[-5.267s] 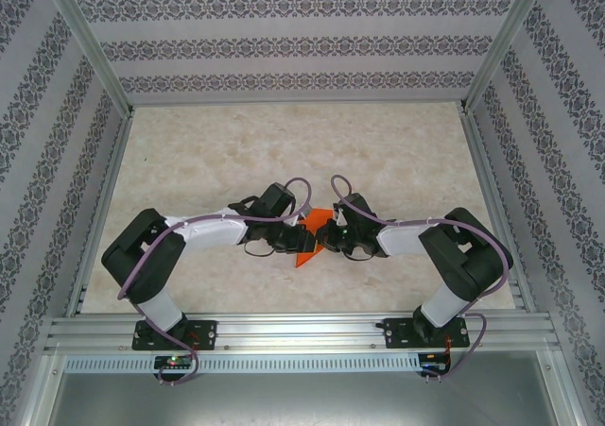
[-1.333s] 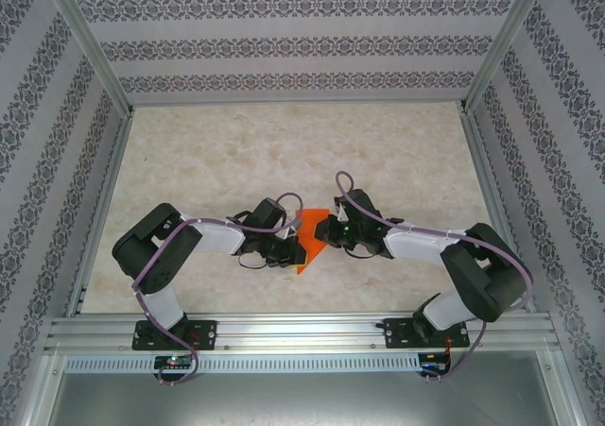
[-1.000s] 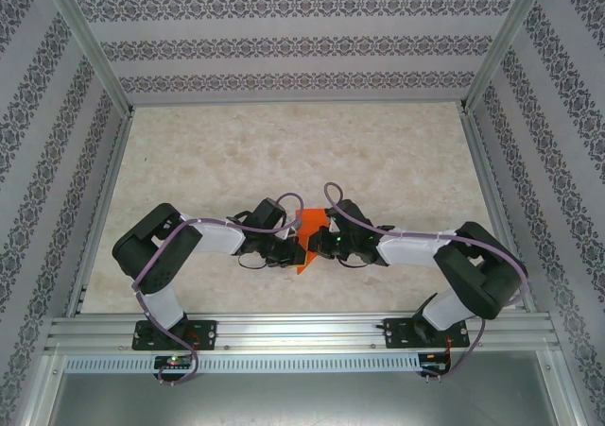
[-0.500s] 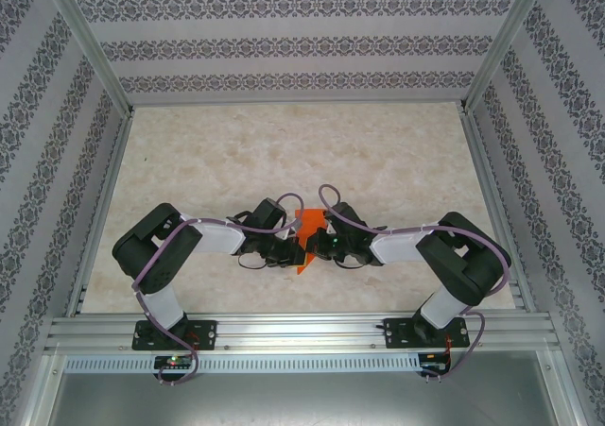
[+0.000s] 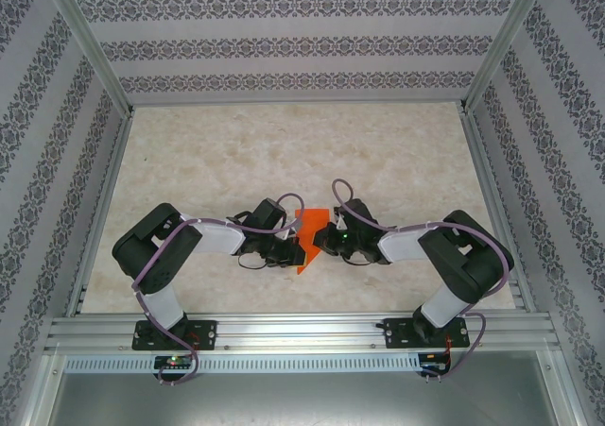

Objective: Fold a paper plane with a square sheet of paper (pick it up from the middle)
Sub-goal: Third fold the triangle at the center of the table.

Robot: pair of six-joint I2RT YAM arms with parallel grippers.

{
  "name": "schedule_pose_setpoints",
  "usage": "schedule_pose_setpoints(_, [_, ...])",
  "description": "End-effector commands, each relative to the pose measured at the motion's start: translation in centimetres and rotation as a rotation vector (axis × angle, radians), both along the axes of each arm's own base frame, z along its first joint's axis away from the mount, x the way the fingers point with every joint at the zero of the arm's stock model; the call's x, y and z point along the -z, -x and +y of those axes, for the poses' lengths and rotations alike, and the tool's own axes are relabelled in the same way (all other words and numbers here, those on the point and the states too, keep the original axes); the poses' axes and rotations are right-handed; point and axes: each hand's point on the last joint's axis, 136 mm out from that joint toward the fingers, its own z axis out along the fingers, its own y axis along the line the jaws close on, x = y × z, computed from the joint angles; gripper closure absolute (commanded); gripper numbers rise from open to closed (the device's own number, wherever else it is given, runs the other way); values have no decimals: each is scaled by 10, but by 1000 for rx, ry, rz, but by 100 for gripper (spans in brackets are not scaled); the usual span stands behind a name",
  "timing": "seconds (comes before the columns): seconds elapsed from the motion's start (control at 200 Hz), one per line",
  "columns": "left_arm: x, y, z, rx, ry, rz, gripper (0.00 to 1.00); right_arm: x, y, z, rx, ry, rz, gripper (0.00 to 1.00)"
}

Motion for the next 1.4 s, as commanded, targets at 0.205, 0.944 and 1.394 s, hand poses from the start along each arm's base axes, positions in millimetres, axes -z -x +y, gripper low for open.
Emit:
schedule_pose_setpoints(0.205, [74,44,69,-16,-344,152,93,25,-31,-65,158,149,-15,90])
schedule_pose_setpoints(0.944, [65,33,59,1,-315,107,92,-34,22,-4,5,4,-104,88])
schedule_pose_setpoints(1.394, [66,32,58,-6,-315,108,92,-11,39,27,-64,-4,-43,92])
